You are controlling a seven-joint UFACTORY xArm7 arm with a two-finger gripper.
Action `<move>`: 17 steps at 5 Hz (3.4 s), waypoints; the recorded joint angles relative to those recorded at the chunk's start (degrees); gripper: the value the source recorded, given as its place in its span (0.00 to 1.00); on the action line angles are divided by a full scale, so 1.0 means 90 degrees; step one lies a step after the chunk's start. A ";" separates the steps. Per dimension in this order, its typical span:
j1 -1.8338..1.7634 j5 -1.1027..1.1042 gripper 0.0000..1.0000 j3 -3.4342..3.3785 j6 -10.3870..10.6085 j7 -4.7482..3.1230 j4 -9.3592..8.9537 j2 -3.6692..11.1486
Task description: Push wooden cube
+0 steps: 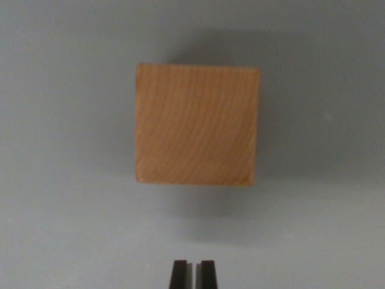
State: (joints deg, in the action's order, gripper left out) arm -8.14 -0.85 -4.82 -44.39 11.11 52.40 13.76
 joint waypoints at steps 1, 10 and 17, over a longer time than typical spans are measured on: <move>0.0000 0.0000 0.00 0.0000 0.0000 0.0000 0.0000 0.0000; -0.0041 0.0001 0.00 -0.0033 0.0266 0.0075 -0.0230 0.0084; -0.0035 0.0010 1.00 -0.0022 0.0186 0.0062 -0.0018 0.0217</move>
State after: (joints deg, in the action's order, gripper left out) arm -8.45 -0.76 -5.02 -42.72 11.67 52.25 15.72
